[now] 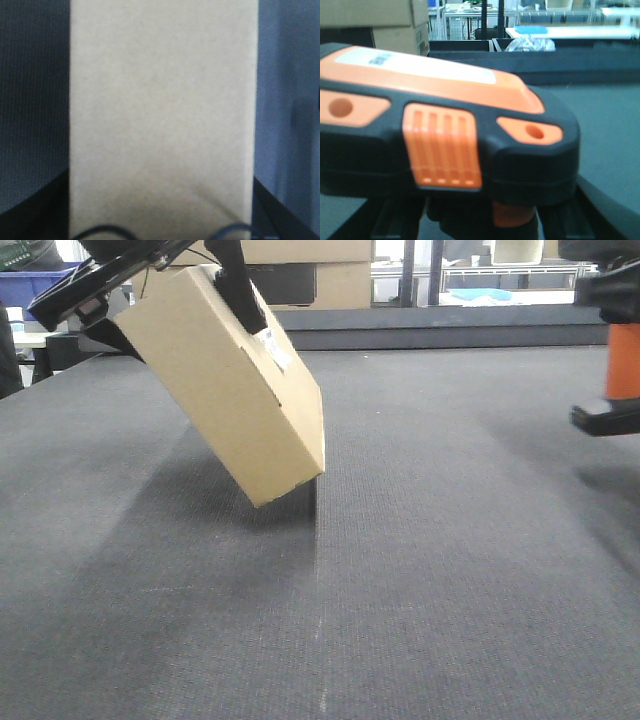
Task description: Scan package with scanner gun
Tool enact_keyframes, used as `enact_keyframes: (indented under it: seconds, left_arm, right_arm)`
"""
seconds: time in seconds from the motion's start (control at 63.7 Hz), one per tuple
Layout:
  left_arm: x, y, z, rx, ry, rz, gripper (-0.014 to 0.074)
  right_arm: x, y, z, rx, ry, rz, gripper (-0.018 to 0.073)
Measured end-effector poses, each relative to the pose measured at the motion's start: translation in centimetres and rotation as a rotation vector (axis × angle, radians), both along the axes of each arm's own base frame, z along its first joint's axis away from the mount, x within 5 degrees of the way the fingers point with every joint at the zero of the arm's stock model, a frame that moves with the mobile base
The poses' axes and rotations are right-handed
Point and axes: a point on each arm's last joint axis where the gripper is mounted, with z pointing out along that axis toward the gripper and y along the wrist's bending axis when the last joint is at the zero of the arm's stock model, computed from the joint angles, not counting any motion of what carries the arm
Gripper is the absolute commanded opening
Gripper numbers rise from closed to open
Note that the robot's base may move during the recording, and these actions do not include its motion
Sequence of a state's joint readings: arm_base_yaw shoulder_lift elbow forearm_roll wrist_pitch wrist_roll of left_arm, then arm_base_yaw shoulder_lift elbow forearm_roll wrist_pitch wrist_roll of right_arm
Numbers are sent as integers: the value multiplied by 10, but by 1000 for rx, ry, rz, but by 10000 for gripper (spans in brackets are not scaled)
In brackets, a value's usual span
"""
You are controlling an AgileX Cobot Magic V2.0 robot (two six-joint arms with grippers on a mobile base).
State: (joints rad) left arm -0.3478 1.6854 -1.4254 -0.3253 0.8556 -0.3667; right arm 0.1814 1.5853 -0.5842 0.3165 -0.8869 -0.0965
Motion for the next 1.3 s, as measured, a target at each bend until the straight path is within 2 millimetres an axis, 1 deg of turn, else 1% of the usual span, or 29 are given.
enact_keyframes:
  seconds: [0.126,0.314,0.628,0.675,0.754,0.848,0.863,0.879,0.926,1.02,1.115,1.303]
  left_arm:
    - [0,0,0,0,0,0,-111]
    - [0,0,0,1,2,-1,-111]
    - [0,0,0,1,2,-1,-111]
    - [0,0,0,1,2,-1,-111]
    - [0,0,0,1,2,-1,-111]
    - [0,0,0,1,2,-1,-111]
    - [0,0,0,1,2,-1,-111]
    - [0,0,0,1,2,-1,-111]
    - [0,0,0,1,2,-1,-111]
    - [0,0,0,1,2,-1,-111]
    - [0,0,0,1,2,-1,-111]
    - [0,0,0,1,2,-1,-111]
  right_arm:
    - [4,0,-8,57,-5,-11,-154]
    - [7,0,-21,60,22,-16,-154]
    - [8,0,-24,63,32,-16,-154]
    - [8,1,-25,63,36,-16,-141]
    - [8,1,-25,64,42,-15,-64]
    - [8,1,-25,64,45,-14,68]
    - [8,1,-26,64,46,-14,102]
    - [8,1,-26,64,46,-14,112]
    - [8,1,-26,65,49,-14,185]
    - [8,1,-26,65,50,-14,300]
    - [9,1,-26,63,54,-8,380]
    - [8,7,-26,30,88,57,490]
